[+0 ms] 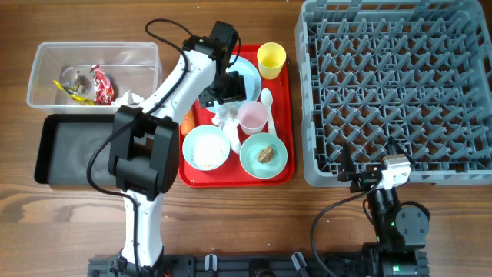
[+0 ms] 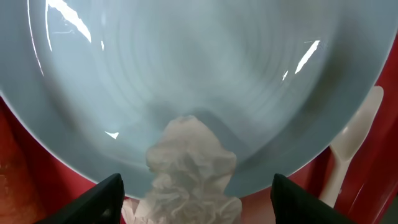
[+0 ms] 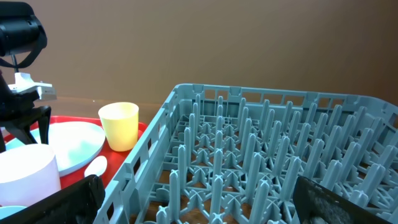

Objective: Sort waste into correct bins and load items into the dishwasher rack
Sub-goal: 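Return the left gripper to the plate and grasp remaining tissue, then carry the tissue to the clear bin and release it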

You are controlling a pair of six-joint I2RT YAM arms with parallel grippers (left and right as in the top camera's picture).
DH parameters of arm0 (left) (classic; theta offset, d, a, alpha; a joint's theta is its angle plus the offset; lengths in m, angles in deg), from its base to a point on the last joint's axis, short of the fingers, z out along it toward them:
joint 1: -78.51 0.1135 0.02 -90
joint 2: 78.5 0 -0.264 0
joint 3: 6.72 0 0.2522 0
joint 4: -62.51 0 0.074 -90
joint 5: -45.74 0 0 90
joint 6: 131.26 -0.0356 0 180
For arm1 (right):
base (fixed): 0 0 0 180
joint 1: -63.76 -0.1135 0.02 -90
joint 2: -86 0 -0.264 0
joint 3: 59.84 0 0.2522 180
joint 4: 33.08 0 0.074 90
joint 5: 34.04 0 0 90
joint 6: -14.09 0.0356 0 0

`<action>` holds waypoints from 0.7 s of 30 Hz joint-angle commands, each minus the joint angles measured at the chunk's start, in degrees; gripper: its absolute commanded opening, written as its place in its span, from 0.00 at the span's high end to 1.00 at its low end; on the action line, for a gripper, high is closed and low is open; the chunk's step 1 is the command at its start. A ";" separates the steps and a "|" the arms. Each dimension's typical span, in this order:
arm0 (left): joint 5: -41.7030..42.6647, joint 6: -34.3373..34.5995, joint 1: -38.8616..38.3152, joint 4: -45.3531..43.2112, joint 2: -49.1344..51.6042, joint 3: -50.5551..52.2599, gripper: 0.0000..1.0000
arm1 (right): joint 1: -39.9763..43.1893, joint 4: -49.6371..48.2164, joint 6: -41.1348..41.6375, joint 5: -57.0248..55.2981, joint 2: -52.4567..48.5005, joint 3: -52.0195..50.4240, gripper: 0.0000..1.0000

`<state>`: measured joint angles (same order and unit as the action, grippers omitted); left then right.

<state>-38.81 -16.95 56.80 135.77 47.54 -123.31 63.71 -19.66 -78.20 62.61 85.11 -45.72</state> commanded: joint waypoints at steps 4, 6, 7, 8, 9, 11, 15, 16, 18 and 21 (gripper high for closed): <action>-0.98 0.61 -0.37 -0.39 3.41 -0.24 0.25 | 0.28 -0.20 -0.61 0.92 0.46 -0.07 0.00; -1.01 0.57 -0.42 -0.37 4.17 -0.24 0.36 | 0.28 -0.20 -0.59 0.92 0.46 -0.07 0.00; -1.01 0.57 -0.42 -0.42 4.17 -0.24 0.39 | 0.28 -0.22 -0.61 0.90 0.46 -0.07 0.00; -1.01 0.57 -0.42 -0.52 4.17 -0.26 0.43 | 0.28 -0.20 -0.59 0.90 0.46 -0.07 0.00; -1.01 0.57 -0.42 -0.70 4.15 -0.26 0.46 | 0.28 -0.20 -0.59 0.90 0.46 -0.07 0.00; -0.98 0.55 -0.31 -0.79 4.15 -0.26 0.61 | 0.28 -0.20 -0.57 0.92 0.46 -0.07 0.00; -0.98 0.55 -0.26 -0.83 3.65 -0.28 0.78 | 0.28 -0.20 -0.57 0.90 0.46 -0.07 0.00; -1.01 0.55 -0.24 -0.81 3.23 -0.37 0.83 | 0.28 -0.20 -0.59 0.92 0.46 -0.07 0.00; -1.01 0.55 -0.24 -0.83 2.14 -0.37 0.91 | 0.28 -0.20 -0.59 0.90 0.46 -0.07 0.01; -1.01 0.55 -0.24 -0.81 -0.17 -0.39 0.96 | 0.28 -0.20 -0.59 0.90 0.46 -0.07 0.00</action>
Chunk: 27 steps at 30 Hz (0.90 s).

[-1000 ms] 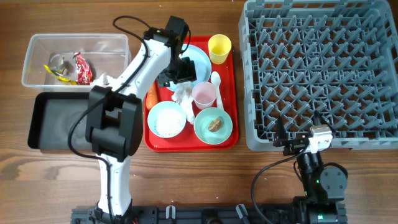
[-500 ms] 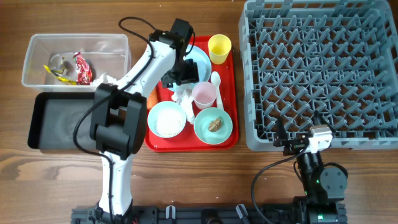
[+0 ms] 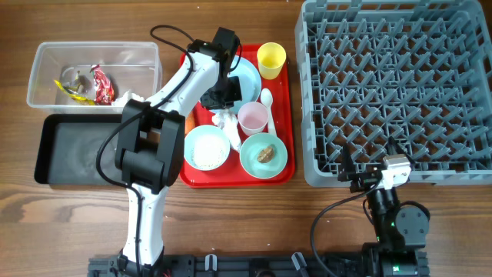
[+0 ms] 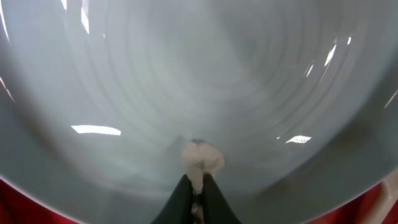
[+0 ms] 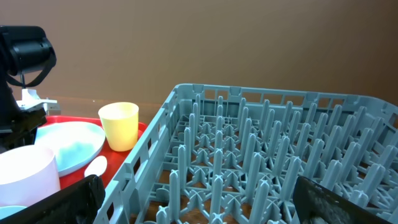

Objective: Sort waste into correct bins and load items into the dishwasher rack
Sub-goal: 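Carry the tissue to the clear bin and release it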

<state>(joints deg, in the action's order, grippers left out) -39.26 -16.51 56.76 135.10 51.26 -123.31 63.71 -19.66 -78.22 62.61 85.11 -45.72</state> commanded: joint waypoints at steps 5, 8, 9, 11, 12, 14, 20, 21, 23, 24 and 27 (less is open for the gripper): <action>-0.55 0.09 -0.04 -0.11 -8.85 -0.39 0.96 | 0.28 -0.20 -0.55 0.90 0.46 -0.07 0.00; -0.55 0.09 0.46 -0.13 -12.04 -0.37 0.96 | 0.28 -0.20 -0.55 0.90 0.46 -0.07 0.00; -0.55 0.09 1.01 -0.11 -13.44 -0.39 0.96 | 0.28 -0.22 -0.57 0.90 0.46 -0.07 0.00; -0.57 0.09 2.21 -0.11 -15.26 -0.37 0.96 | 0.28 -0.20 -0.55 0.92 0.46 -0.07 0.00; -0.63 0.02 3.15 -0.13 -16.22 -0.39 0.96 | 0.28 -0.20 -0.55 0.90 0.46 -0.07 0.00; -3.06 -0.33 5.73 -0.17 -18.08 -0.39 0.96 | 0.28 -0.20 -0.55 0.92 0.46 -0.07 0.00; -5.95 -0.28 16.76 -2.27 -22.05 -0.39 0.96 | 0.28 -0.20 -0.57 0.92 0.46 -0.07 0.00; -5.92 -0.26 20.06 -3.45 -22.36 -0.37 0.96 | 0.28 -0.20 -0.57 0.92 0.46 -0.07 0.00; -5.95 0.46 23.87 -4.92 -22.38 -0.37 0.96 | 0.28 -0.20 -0.55 0.90 0.46 -0.07 0.00; -5.95 1.36 25.92 -5.64 -22.14 -0.37 0.96 | 0.28 -0.22 -0.55 0.90 0.46 -0.07 0.00; -6.27 1.46 30.47 -7.28 -21.68 -0.37 0.96 | 0.28 -0.20 -0.57 0.90 0.46 -0.07 0.00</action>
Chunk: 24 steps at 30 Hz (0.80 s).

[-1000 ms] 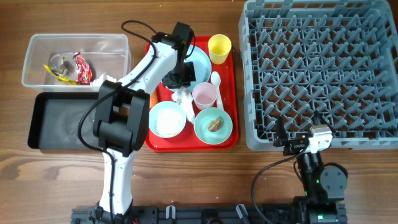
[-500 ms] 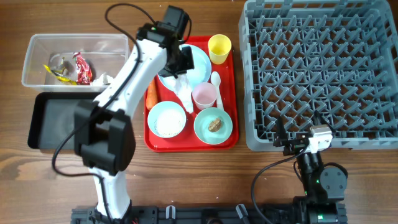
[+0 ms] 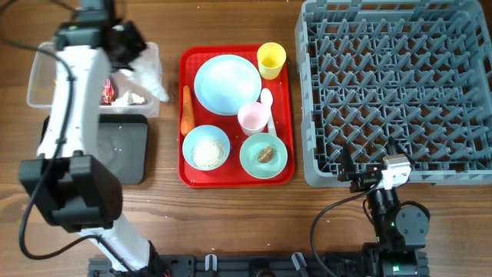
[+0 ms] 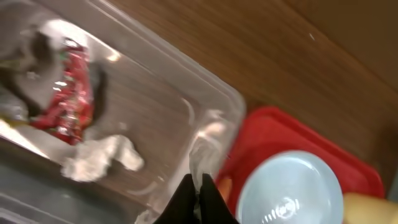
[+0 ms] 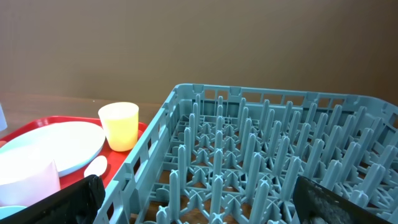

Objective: Sort waste into correct bins and load items into the dishwasher rack
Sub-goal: 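Carry the tissue to the clear bin and release it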

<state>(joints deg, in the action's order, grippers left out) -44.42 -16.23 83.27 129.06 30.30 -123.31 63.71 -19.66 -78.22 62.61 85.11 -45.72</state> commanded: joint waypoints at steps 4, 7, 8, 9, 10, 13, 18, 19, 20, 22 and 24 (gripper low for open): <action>-2.40 1.18 6.99 -1.81 0.76 -0.37 0.96 | 0.28 -0.20 -0.57 0.90 0.46 -0.07 0.00; -5.95 1.18 7.02 -1.86 2.73 -0.31 0.96 | 0.28 -0.20 -0.57 0.90 0.46 -0.07 0.00; -5.92 1.18 6.99 -1.81 3.37 -0.31 0.96 | 0.28 -0.22 -0.55 0.90 0.46 -0.07 0.00; -5.88 1.18 6.97 -1.75 4.15 -0.31 0.96 | 0.28 -0.20 -0.57 0.90 0.46 -0.07 0.00; -5.90 1.16 6.97 -1.55 5.11 -0.31 0.96 | 0.28 -0.20 -0.55 0.90 0.46 -0.07 0.00; -5.90 1.18 6.99 -1.81 8.24 -0.31 0.96 | 0.28 -0.20 -0.57 0.90 0.46 -0.07 0.00; -3.67 1.16 6.86 -1.79 9.77 -0.31 0.84 | 0.28 -0.22 -0.55 0.90 0.46 -0.07 0.00; -2.78 1.18 6.75 -1.81 9.77 -0.31 0.73 | 0.28 -0.20 -0.57 0.90 0.46 -0.07 0.00; -2.43 1.18 6.60 -1.81 9.77 -0.31 0.58 | 0.28 -0.20 -0.57 0.92 0.46 -0.07 0.00; -2.45 1.14 6.40 -1.81 9.77 -0.31 0.50 | 0.28 -0.20 -0.57 0.92 0.46 -0.07 0.00; -2.45 1.14 6.25 -2.05 9.75 -0.31 0.39 | 0.28 -0.22 -0.55 0.92 0.46 -0.07 0.00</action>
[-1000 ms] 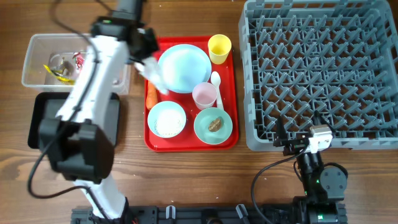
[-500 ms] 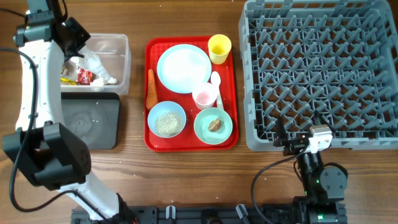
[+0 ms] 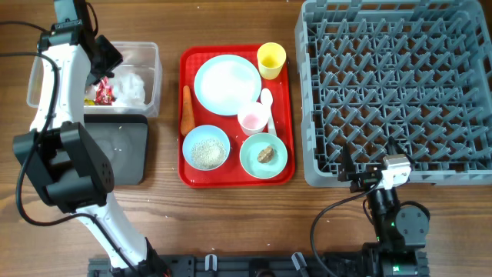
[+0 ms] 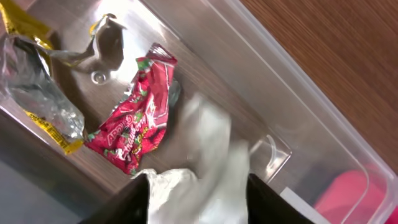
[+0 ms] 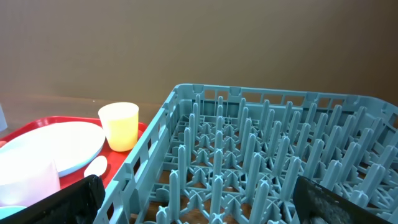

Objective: Sort waste into correct bins and load items into the dishwasher rack
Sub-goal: 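Carry the tissue to the clear bin and release it, then move the left gripper over the rice bowl and pink cup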

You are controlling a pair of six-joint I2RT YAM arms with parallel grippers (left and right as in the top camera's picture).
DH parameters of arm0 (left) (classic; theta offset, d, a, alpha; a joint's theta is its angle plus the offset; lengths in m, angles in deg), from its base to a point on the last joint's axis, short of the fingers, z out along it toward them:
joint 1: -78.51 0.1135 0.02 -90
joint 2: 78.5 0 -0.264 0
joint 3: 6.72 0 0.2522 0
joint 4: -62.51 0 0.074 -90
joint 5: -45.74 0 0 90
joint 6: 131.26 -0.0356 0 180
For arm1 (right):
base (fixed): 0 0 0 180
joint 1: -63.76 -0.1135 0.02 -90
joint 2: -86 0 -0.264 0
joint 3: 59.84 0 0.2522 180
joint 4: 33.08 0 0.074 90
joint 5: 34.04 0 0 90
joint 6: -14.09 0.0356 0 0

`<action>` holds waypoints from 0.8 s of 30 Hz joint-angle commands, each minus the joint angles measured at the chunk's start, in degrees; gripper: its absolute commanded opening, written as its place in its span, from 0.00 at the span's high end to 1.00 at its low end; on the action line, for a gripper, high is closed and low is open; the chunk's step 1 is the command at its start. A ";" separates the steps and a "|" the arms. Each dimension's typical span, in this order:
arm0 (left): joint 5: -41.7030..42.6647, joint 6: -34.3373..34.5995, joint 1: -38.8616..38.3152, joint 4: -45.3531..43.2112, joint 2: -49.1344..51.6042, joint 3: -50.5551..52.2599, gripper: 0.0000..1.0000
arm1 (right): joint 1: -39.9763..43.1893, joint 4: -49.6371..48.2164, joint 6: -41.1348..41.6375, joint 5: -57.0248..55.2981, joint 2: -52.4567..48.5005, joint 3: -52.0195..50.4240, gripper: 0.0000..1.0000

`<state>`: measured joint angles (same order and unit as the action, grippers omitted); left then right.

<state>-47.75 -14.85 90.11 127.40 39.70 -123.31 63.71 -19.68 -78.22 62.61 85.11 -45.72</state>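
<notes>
My left gripper (image 3: 104,55) hangs open over the clear waste bin (image 3: 46,52). A crumpled white tissue (image 4: 208,155) lies loose between and beyond its fingers, beside a red wrapper (image 4: 142,112) and a silver-yellow wrapper (image 4: 34,93); from overhead the tissue (image 3: 132,81) sits in the bin's right half. The red tray (image 3: 286,115) carries a pale blue plate (image 3: 227,85), yellow cup (image 3: 271,59), pink cup (image 3: 252,117), white spoon (image 3: 267,98), carrot (image 3: 187,109) and two bowls (image 3: 206,148). My right gripper (image 3: 357,177) rests open at the front edge of the grey dishwasher rack (image 3: 392,85).
A black tray (image 3: 77,154) lies just in front of the clear bin. The teal bowl (image 3: 264,154) holds a brown scrap of food. The rack (image 5: 261,155) fills the right wrist view with upright pegs, the yellow cup (image 5: 119,124) left of it.
My left gripper was shut on the tissue above the bin's right edge; now it is open further left over the bin, and the tissue lies inside. The right arm has not moved.
My left gripper stood open over the tissue at the plate's edge on the red tray. It was then shut on the tissue there. Later it held the tissue above the clear bin's right side. Now the tissue is in the bin and the gripper is open.
</notes>
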 commanded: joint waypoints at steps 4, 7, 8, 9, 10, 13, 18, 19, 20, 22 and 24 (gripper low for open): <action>0.87 -0.26 -1.60 -0.61 -0.79 -0.37 0.26 | 0.28 -0.17 -0.55 0.90 0.46 -0.07 0.00; 0.83 -0.28 -3.15 -0.81 -2.80 -0.37 0.26 | 0.28 -0.17 -0.55 0.90 0.46 -0.07 0.00; 0.83 -0.28 -3.89 -0.81 -3.78 -0.37 0.26 | 0.28 -0.17 -0.57 0.90 0.46 -0.07 0.00; 0.83 -0.31 -4.68 -0.68 -4.90 -0.37 0.27 | 0.28 -0.17 -0.57 0.92 0.46 -0.07 0.00; 0.85 -0.31 -5.35 -0.20 -5.84 -0.37 0.27 | 0.28 -0.17 -0.57 0.92 0.46 -0.07 0.00; 1.09 -0.31 -8.04 3.98 -8.96 -0.37 0.27 | 0.28 -0.20 -0.55 0.90 0.46 -0.07 0.00; 10.25 -0.50 -12.92 14.03 -10.51 -0.37 0.00 | 0.28 -0.20 -0.55 0.92 0.46 -0.07 0.00; 11.96 -0.50 -13.60 15.37 -10.51 -0.37 0.00 | 0.28 -0.17 -0.57 0.90 0.46 -0.07 0.00; 13.46 -0.55 -14.45 16.68 -10.51 -0.37 0.00 | 0.28 -0.17 -0.55 0.90 0.46 -0.07 0.00; 14.21 -0.70 -15.85 18.51 -10.51 -0.37 0.00 | 0.28 -0.17 -0.57 0.90 0.46 -0.07 0.00; 14.14 -0.72 -17.18 20.37 -10.51 -0.37 0.00 | 0.28 -0.20 -0.57 0.92 0.46 -0.07 0.00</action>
<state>-36.82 -15.22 74.79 145.89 29.66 -123.42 63.71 -19.68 -78.22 62.61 85.11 -45.72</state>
